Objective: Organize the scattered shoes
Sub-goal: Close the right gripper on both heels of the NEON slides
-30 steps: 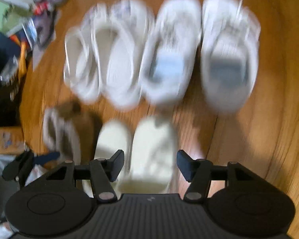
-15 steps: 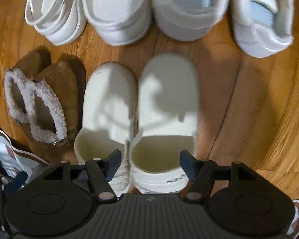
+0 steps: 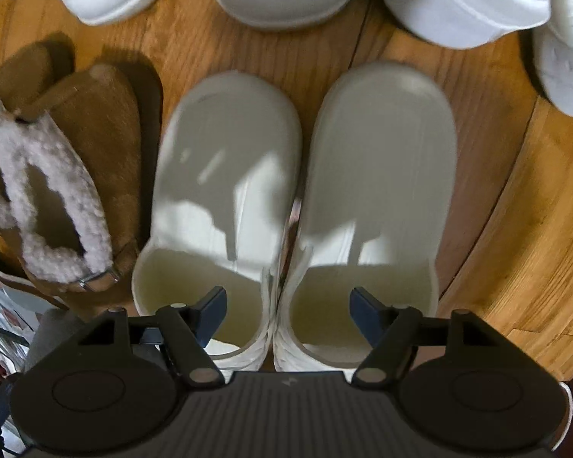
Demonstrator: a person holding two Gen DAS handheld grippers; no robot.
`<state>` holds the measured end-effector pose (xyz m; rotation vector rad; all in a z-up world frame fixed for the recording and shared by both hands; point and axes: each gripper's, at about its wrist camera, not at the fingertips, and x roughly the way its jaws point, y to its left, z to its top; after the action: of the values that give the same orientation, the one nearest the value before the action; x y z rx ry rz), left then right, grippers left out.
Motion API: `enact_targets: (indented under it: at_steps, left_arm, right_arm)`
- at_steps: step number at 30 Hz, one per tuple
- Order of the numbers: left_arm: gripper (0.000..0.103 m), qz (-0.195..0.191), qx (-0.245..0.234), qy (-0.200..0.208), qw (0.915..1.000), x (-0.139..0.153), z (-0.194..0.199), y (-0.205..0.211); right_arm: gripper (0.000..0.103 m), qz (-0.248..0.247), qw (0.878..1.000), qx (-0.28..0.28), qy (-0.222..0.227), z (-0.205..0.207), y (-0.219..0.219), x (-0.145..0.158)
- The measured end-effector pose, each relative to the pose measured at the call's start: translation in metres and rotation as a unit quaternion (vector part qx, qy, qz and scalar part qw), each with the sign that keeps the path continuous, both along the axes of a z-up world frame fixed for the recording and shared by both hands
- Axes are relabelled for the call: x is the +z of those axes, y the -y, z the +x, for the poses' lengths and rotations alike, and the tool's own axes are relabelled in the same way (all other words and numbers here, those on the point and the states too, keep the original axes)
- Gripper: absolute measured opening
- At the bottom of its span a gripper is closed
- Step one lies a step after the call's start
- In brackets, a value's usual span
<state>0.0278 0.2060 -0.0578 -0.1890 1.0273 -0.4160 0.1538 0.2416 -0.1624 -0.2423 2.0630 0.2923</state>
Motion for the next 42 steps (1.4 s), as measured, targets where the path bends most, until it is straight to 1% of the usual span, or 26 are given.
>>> enact_targets:
  at_steps: [3,5,6,7,8,9,10,13,20,23,26,29,31,34,36,37,42]
  left_arm:
    - [0.103,-0.003,-0.001,-0.003,1.0000,-0.003,0.001,-0.001]
    - [0.103,-0.003,-0.002,-0.006,1.0000,-0.006,0.003,0.000]
    - [0.103,-0.004,-0.002,-0.008,1.0000,-0.007,0.004,0.000]
    - [0.103,-0.005,-0.001,-0.010,0.9999,-0.008,0.005,0.001]
    - [0.103,-0.005,0.003,-0.010,0.9999,-0.009,0.006,0.001]
    - [0.103,-0.005,0.007,-0.010,0.9999,-0.009,0.007,0.001]
    - [0.103,-0.006,0.008,-0.009,0.9999,-0.009,0.007,0.001]
    - [0.103,-0.016,-0.009,-0.011,0.9998,-0.009,0.007,0.005]
    - [0.103,-0.020,-0.031,0.000,0.9993,-0.004,0.004,0.025]
    - [0.103,-0.022,-0.042,0.000,0.9989,-0.004,0.005,0.032]
    - [0.103,-0.024,-0.052,-0.001,0.9984,-0.006,0.005,0.037]
    - [0.103,-0.027,-0.085,0.010,0.9960,-0.009,0.003,0.046]
    - [0.103,-0.052,-0.126,0.008,0.9906,-0.015,0.001,0.053]
    - [0.103,-0.063,-0.133,-0.006,0.9891,-0.020,0.006,0.062]
    - [0.103,-0.065,-0.136,-0.011,0.9885,-0.023,0.010,0.071]
    - [0.103,-0.062,-0.141,-0.013,0.9880,-0.025,0.012,0.077]
    - [0.103,-0.042,-0.145,-0.035,0.9880,-0.037,0.023,0.108]
  right_arm:
    - [0.068,-0.004,1.000,0.007,-0.012,-0.003,0.002,-0.005]
    - [0.060,-0.015,1.000,0.017,-0.020,-0.008,0.005,-0.011]
    - [0.054,-0.018,0.999,0.018,-0.026,-0.012,0.007,-0.015]
    - [0.046,-0.011,0.999,0.019,-0.031,-0.016,0.009,-0.017]
    - [0.041,-0.005,0.999,0.021,-0.037,-0.021,0.010,-0.018]
    - [0.029,-0.001,0.999,0.027,-0.039,-0.024,0.009,-0.017]
    - [0.023,-0.001,0.999,0.038,-0.037,-0.026,0.008,-0.015]
    - [0.021,-0.002,0.996,0.083,-0.026,-0.035,0.009,-0.006]
    - [0.020,0.012,0.998,0.066,0.001,-0.021,0.034,0.017]
    - [0.020,0.022,0.999,0.033,0.006,-0.011,0.050,0.026]
    - [0.020,0.027,0.999,0.018,0.019,-0.009,0.064,0.033]
    - [0.020,0.050,0.998,-0.024,0.023,-0.004,0.096,0.042]
    - [0.020,0.044,0.998,-0.043,0.029,-0.003,0.122,0.049]
    - [0.020,0.035,0.996,-0.066,0.037,0.000,0.150,0.053]
    - [0.020,0.030,0.994,-0.097,0.048,0.004,0.184,0.059]
    - [0.020,0.026,0.992,-0.113,0.053,0.006,0.201,0.062]
    - [0.020,0.034,0.985,-0.155,0.062,0.011,0.249,0.076]
